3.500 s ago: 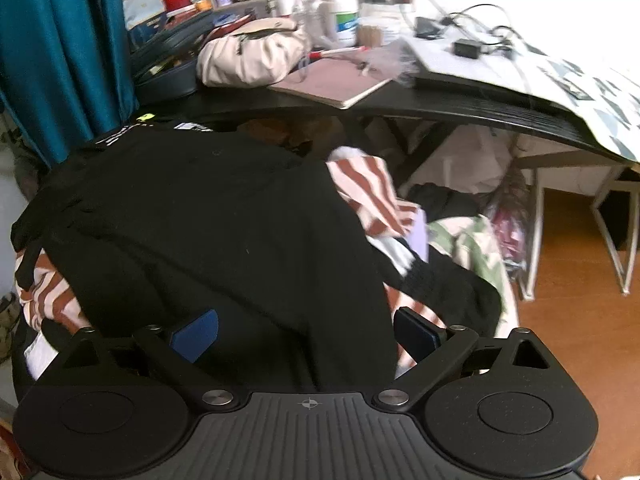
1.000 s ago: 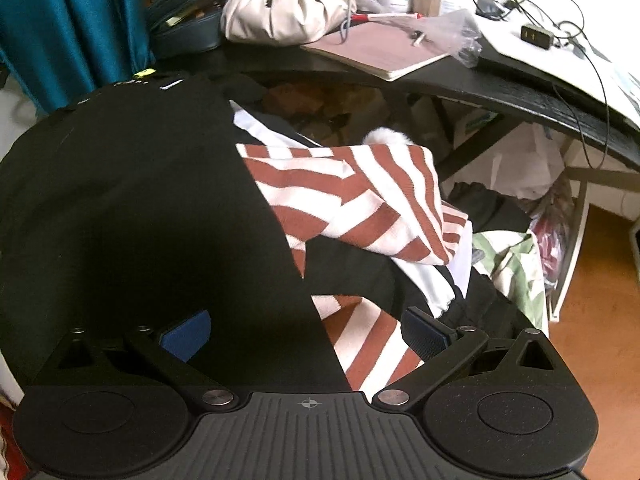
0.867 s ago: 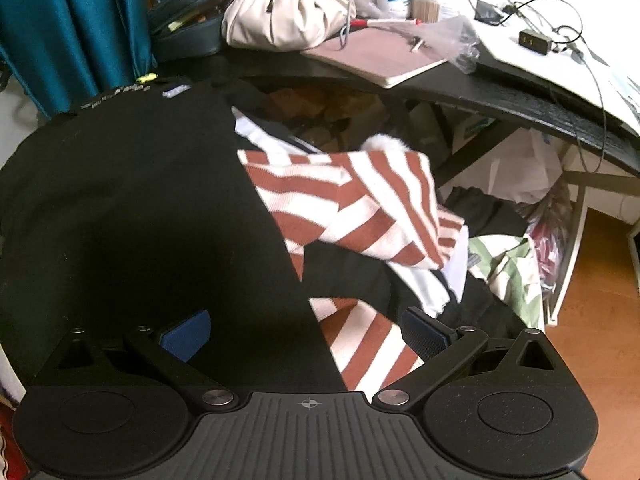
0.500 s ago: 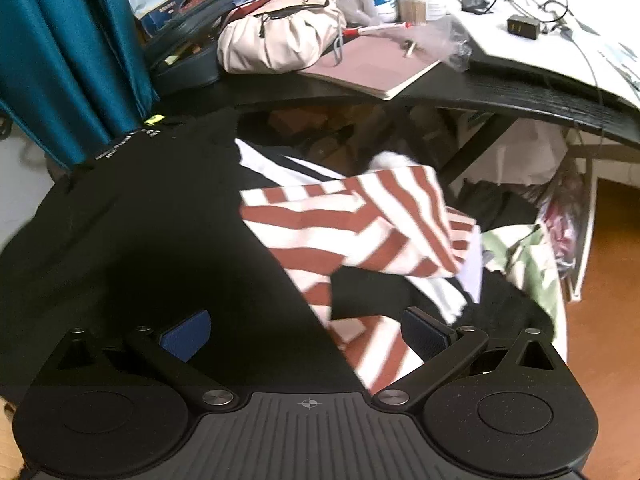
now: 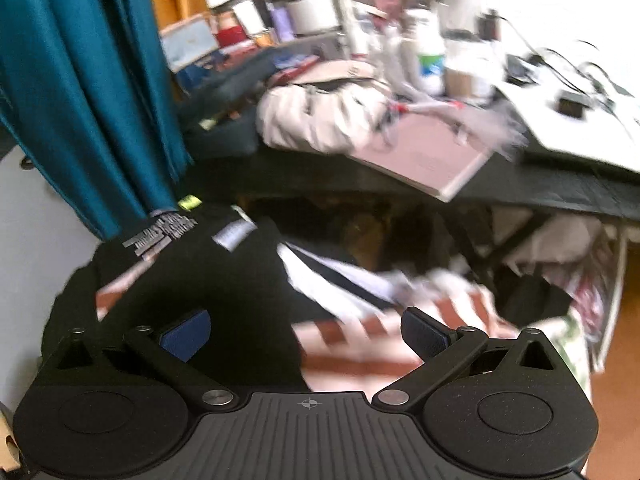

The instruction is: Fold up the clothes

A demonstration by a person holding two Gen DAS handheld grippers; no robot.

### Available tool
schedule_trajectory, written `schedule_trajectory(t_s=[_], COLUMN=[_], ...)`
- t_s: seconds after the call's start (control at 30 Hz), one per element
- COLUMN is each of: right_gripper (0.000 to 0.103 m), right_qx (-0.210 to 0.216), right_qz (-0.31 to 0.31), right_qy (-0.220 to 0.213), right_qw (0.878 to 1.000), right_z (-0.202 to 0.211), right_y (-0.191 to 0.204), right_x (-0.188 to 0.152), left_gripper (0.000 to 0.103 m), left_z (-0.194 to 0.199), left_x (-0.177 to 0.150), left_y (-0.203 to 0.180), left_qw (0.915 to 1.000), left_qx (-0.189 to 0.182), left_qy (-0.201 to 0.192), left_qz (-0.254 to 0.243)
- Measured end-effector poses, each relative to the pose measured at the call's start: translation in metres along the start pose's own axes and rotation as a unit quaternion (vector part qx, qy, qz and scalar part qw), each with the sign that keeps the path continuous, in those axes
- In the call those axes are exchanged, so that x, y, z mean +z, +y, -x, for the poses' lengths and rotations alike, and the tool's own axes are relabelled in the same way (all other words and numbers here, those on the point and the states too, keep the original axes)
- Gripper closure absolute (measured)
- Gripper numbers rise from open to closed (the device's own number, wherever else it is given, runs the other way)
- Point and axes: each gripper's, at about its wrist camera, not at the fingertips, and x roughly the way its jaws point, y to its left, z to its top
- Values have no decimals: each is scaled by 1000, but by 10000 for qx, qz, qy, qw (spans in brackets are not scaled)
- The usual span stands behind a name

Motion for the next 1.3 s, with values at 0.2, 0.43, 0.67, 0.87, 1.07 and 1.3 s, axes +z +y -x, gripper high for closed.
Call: schedule_trajectory(t_s=[0.2,0.43,0.67,0.87,1.07,1.3], right_gripper=[60,98,82,26,87,92], right_qx=[154,863,1130,817,1295,1934], right_qz=[354,569,547,497,299,539], right_qy=[525,160,623,637,1036,-527], right_qw=[9979,9945,9901,9934,9857,9782], right_z=[-48,27,64,54,47,170], right_y=[21,10,-18,-29,-34,-30], right_x=[6,-8,-24,-19,-9,55], left_gripper=[86,88,85,86,89,90], left_z=[6,63,75,71,97,165], left_x=[6,-14,-22,-26,-16,16], left_y=[-34,-49,-25,-30,-32,-45], left_qw=[9931,9870,9924,9939,9940,9804], left_qx=[257,113,-202,48,-195,-1174], left_qy=[-173,-156,124,-144,-428,-1270], left_qz=[-1133,-1596,-1205,-1096,-989,-940])
